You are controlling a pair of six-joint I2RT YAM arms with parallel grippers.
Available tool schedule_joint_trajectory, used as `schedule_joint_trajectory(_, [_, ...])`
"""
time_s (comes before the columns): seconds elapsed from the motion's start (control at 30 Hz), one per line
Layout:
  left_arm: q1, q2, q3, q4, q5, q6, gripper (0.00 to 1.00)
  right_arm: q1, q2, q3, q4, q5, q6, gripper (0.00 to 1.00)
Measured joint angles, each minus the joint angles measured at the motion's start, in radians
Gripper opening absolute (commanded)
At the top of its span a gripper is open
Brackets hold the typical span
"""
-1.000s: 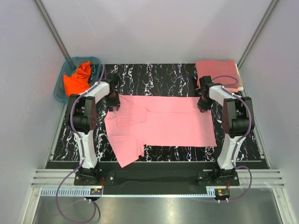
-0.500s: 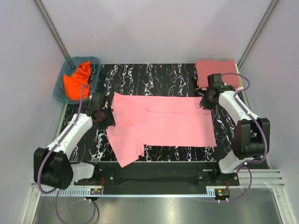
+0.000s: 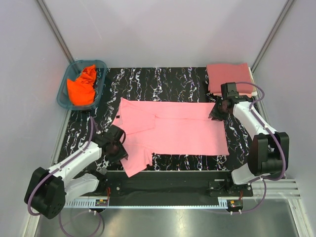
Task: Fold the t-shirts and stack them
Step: Fold the tshirt
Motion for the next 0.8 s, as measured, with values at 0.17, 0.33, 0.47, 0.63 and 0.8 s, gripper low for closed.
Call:
schedule_joint_trajectory(0.17, [-0.077, 0.005, -0.053, -0.005, -0.031, -0.119, 0.45, -0.001, -0.014, -0.010, 0.005, 0.000, -0.013, 0.29])
schedule_joint_trajectory(0.33, [-0.136, 0.032, -0.043, -0.009, -0.069, -0.179, 0.10, -0.007, -0.044, -0.042, 0.013, 0.000, -0.007, 0.29])
schedule_joint_trajectory(0.47, [-0.152, 0.061, -0.010, -0.014, -0.099, -0.162, 0.00, -0.070, -0.118, -0.121, 0.017, -0.062, 0.043, 0.35])
schedule_joint_trajectory(0.63, [-0.153, 0.064, 0.098, -0.017, -0.124, -0.098, 0.00, -0.238, -0.198, -0.232, -0.018, -0.094, 0.077, 0.37])
schedule_joint_trajectory(0.8, [-0.153, 0.054, 0.147, 0.010, -0.153, -0.012, 0.00, -0.386, -0.225, -0.307, -0.068, -0.088, 0.102, 0.39])
